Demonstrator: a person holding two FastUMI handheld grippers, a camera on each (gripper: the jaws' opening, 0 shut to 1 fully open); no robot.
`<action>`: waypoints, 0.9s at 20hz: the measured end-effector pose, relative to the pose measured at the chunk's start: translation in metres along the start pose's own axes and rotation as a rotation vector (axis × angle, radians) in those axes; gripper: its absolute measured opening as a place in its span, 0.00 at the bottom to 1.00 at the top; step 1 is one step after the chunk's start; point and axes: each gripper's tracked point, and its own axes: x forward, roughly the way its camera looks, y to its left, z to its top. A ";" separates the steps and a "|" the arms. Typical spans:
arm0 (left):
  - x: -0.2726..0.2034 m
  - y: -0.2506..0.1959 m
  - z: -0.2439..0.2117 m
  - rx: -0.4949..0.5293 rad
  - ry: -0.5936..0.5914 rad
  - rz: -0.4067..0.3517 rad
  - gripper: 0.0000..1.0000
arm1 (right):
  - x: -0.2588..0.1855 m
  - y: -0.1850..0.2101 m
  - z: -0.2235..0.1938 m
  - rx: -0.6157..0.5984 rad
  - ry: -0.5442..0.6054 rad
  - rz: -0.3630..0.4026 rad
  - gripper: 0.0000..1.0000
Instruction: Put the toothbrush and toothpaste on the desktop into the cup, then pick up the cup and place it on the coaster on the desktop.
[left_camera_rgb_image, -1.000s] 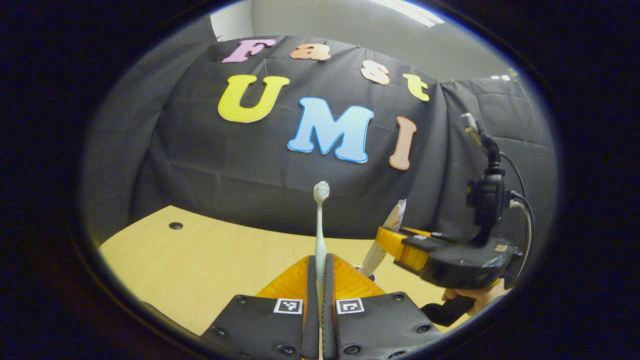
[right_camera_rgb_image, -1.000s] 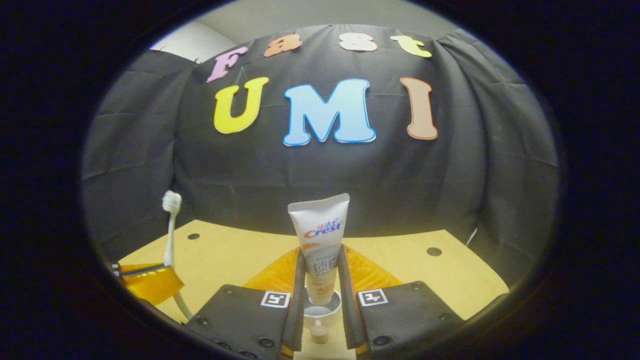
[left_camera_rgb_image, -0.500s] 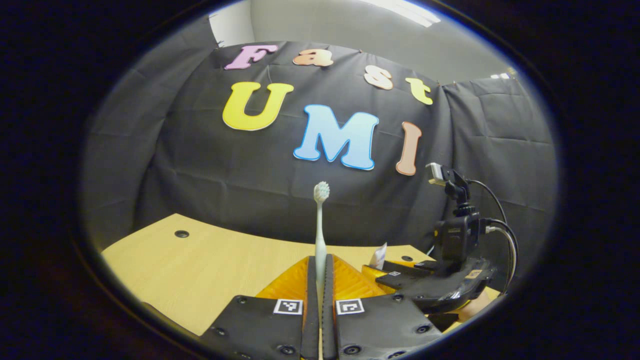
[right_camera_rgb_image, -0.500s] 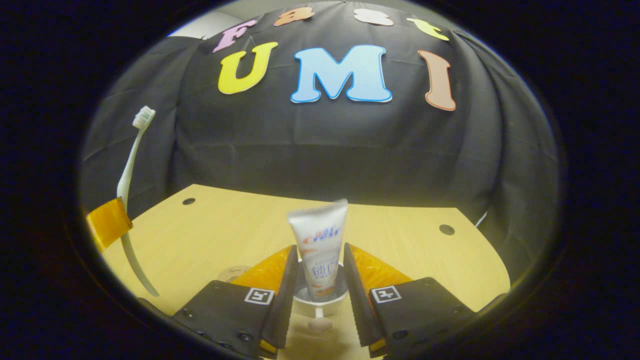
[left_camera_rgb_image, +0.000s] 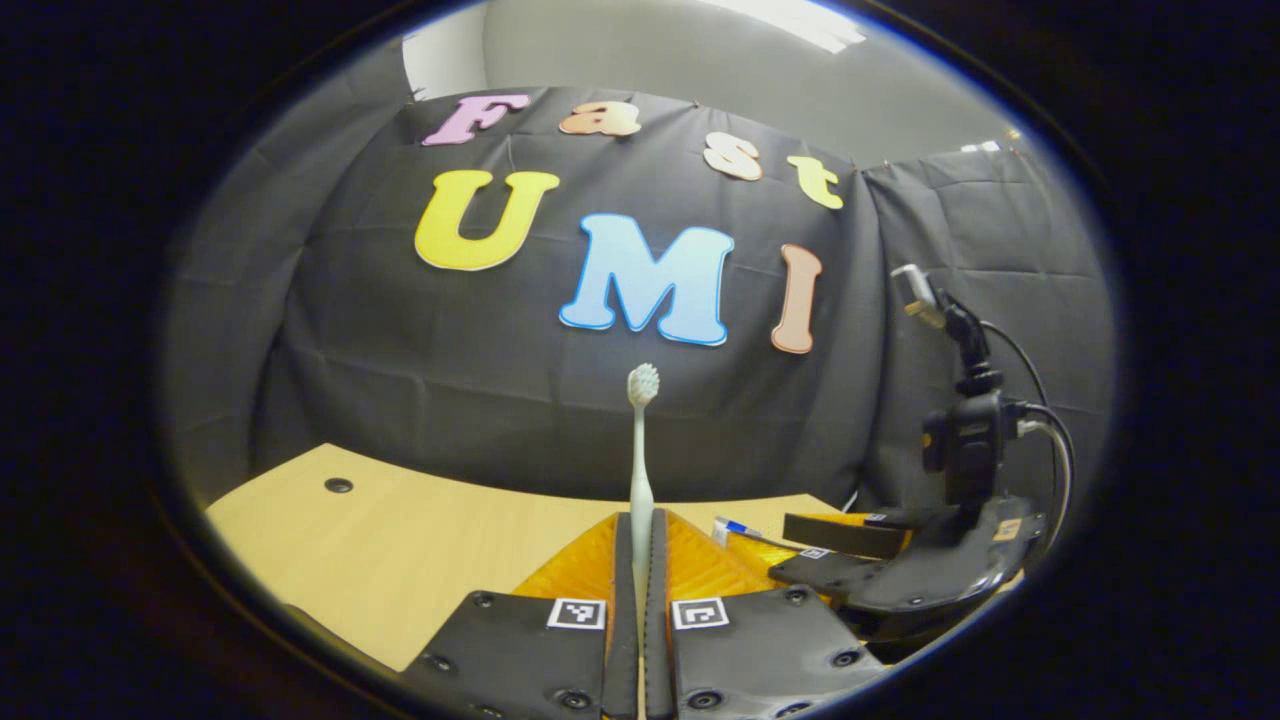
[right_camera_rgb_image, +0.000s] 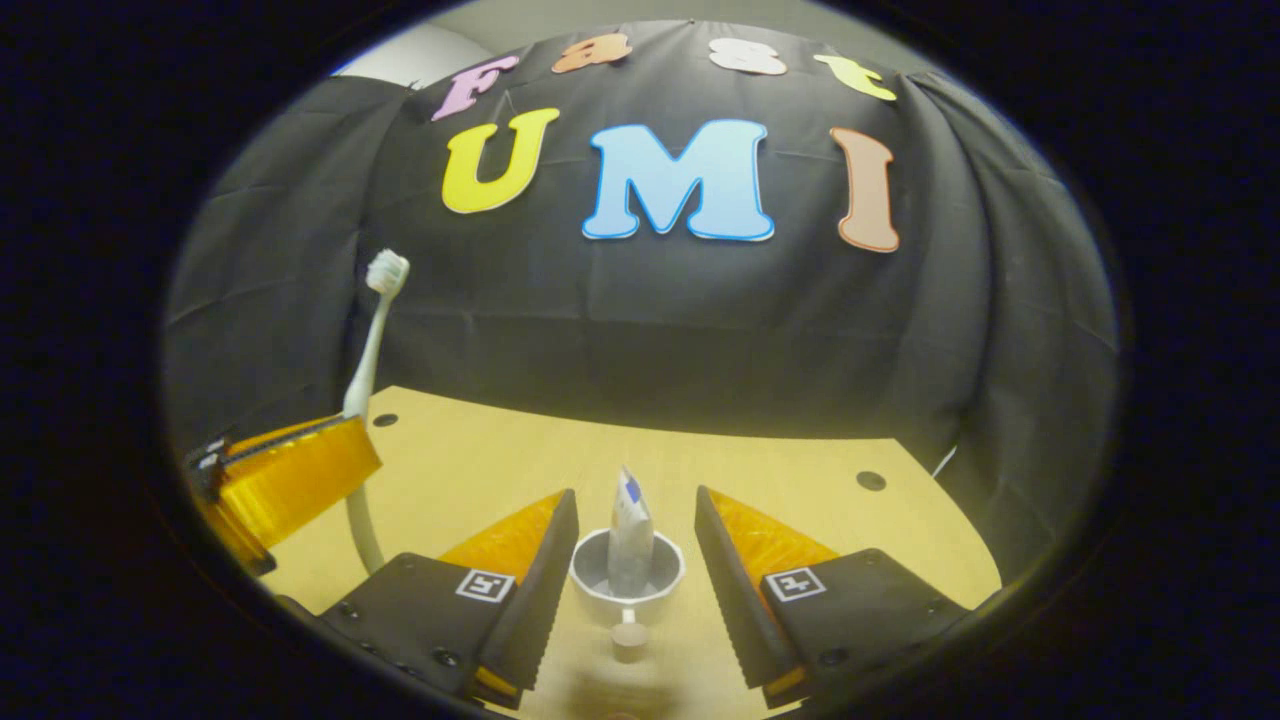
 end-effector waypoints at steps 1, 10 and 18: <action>0.005 -0.004 0.002 -0.002 -0.012 -0.013 0.10 | -0.008 -0.007 0.006 0.000 -0.017 -0.017 0.77; 0.057 -0.043 0.017 -0.010 -0.127 -0.125 0.10 | -0.074 -0.068 0.020 0.038 -0.072 -0.150 0.99; 0.089 -0.056 -0.018 -0.038 -0.115 -0.165 0.10 | -0.097 -0.089 -0.006 0.076 -0.003 -0.206 1.00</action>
